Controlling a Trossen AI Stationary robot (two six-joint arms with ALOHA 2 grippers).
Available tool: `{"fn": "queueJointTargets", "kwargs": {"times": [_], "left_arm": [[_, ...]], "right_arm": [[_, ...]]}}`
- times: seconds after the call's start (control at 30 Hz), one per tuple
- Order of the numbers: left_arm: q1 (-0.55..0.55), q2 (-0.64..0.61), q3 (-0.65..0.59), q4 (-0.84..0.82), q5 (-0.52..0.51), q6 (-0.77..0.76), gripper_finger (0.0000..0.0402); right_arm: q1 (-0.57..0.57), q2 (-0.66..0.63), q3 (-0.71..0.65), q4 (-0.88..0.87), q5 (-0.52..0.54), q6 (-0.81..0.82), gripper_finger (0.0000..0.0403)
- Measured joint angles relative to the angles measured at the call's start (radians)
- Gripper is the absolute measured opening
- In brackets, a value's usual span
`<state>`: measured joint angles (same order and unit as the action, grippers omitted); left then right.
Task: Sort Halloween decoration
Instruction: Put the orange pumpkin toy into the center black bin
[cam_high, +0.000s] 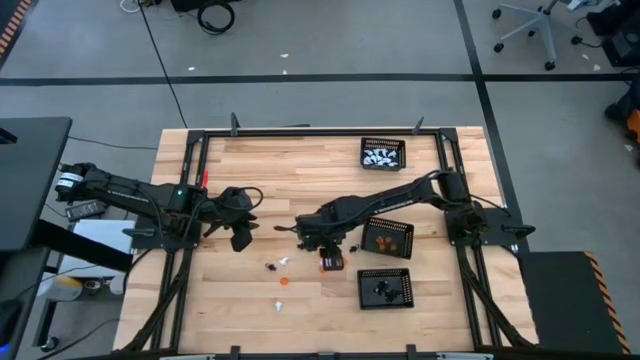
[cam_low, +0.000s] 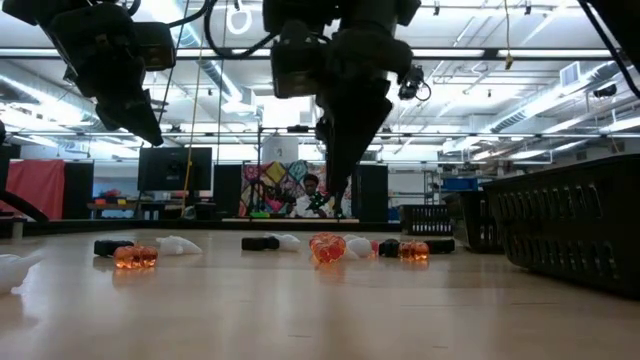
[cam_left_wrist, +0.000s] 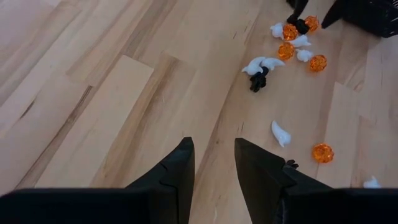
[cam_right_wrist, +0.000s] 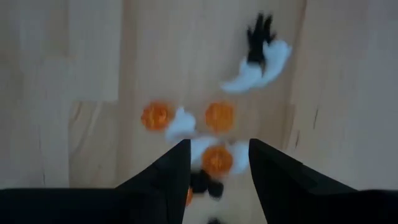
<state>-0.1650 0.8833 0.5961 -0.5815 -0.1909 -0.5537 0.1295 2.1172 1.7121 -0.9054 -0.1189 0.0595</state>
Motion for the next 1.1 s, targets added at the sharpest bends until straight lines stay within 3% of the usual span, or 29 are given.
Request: {"fn": "queueJointTargets", "kwargs": {"times": [0.63,1.1], "left_arm": [[0.0,0.0,0.0,0.009,0.0,-0.004,0.0124],[0.0,0.0,0.0,0.009,0.0,-0.012,0.0124]], "right_arm": [[0.011,0.058,-0.002,0.118,0.075,-0.062,0.0182],[0.024,0.057,-0.133,0.214,0.076,-0.055,0.0186]]}}
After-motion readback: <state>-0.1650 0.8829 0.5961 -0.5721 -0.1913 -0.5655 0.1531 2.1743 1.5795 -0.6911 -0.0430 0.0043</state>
